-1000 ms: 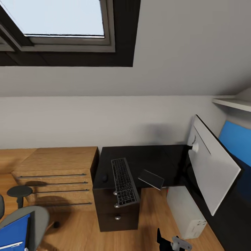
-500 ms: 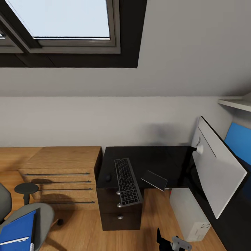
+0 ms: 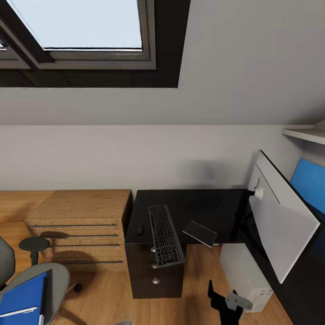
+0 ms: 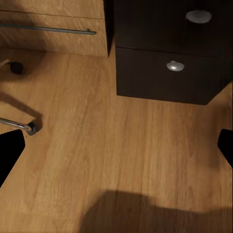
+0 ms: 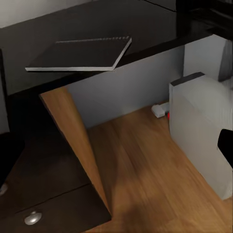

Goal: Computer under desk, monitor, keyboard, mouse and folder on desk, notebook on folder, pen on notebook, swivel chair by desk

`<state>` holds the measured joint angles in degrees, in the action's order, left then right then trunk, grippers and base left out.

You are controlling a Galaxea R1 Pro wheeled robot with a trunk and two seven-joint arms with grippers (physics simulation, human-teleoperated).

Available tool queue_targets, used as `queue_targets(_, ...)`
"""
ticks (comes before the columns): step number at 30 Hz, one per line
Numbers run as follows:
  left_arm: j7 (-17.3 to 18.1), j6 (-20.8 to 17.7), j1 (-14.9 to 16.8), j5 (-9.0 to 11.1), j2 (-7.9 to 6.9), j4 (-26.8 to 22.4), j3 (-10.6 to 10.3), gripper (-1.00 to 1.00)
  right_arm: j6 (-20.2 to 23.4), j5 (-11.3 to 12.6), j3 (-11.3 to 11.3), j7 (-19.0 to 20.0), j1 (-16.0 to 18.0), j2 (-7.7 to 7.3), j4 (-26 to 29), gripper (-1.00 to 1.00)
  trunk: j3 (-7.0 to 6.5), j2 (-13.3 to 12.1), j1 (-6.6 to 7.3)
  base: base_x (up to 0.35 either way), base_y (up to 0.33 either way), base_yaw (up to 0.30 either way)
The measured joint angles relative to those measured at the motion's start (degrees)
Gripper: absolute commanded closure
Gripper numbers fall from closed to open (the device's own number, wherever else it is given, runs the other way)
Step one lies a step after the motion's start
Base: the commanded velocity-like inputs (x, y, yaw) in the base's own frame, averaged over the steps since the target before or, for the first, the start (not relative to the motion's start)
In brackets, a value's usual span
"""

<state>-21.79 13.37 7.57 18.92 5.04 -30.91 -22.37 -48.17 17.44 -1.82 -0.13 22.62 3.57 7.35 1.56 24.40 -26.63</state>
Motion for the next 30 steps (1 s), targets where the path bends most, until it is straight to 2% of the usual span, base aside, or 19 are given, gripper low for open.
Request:
queue_targets(4, -0.1, -4.5, 0.0, 0.0, -0.21, -6.5, 0.3, -1.0, 2.7, 0.2, 0.1, -2.6, 0.0, -0.16, 5.4, -1.0, 0.0, 0.0, 0.0, 0.0, 0.0, 0.0)
queue_targets(8, -0.2, -12.6, 0.0, 0.1, -0.34, -15.7, 1.6, -1.0, 8.5, -0.1, 0.3, -6.2, 0.0, -0.25, 12.5, -1.0, -0.01, 0.0, 0.0, 0.0, 0.0, 0.0)
queue_targets(9, -0.2, -17.0, 0.0, 0.2, -0.36, -20.5, 2.5, -1.0, 12.5, -0.6, 0.4, -7.9, 0.0, -0.37, 16.5, -1.0, -0.02, 0.0, 0.0, 0.0, 0.0, 0.0)
queue_targets(11, -0.2, -21.7, 0.0, 0.1, -0.34, -25.6, 3.8, -1.0, 17.3, -1.1, 0.3, -9.3, 0.0, -0.77, 21.2, -1.0, -0.01, 0.0, 0.0, 0.0, 0.0, 0.0)
queue_targets(17, -0.2, -32.8, 0.0, -0.1, -0.09, -36.2, 6.2, -1.0, 34.6, -2.1, 0.0, -11.4, 0.0, -3.25, 35.7, -1.0, -0.01, 0.0, 0.0, 0.0, 0.0, 0.0)
queue_targets(25, -0.2, -40.1, 0.0, -0.3, 1.64, -47.6, 6.9, -1.0, 58.4, -2.0, -2.1, -11.6, 0.1, -6.1, 50.5, -1.0, -0.01, 0.0, 0.01, 0.0, 0.0, 0.0)
queue_targets(27, -0.2, -40.9, 0.0, -0.3, 1.85, -49.3, 7.1, -1.0, 62.5, -2.0, -2.7, -11.6, 0.1, -6.45, 53.0, -1.0, -0.01, 0.0, 0.01, 0.0, 0.0, 0.0)
queue_targets(30, 0.0, -41.4, 0.0, -0.2, 1.87, -50.7, 7.3, -1.0, 66.3, -2.0, -3.3, -11.5, 0.1, -6.73, 55.2, -1.0, 0.0, 0.0, 0.01, 0.0, 0.0, 0.0)
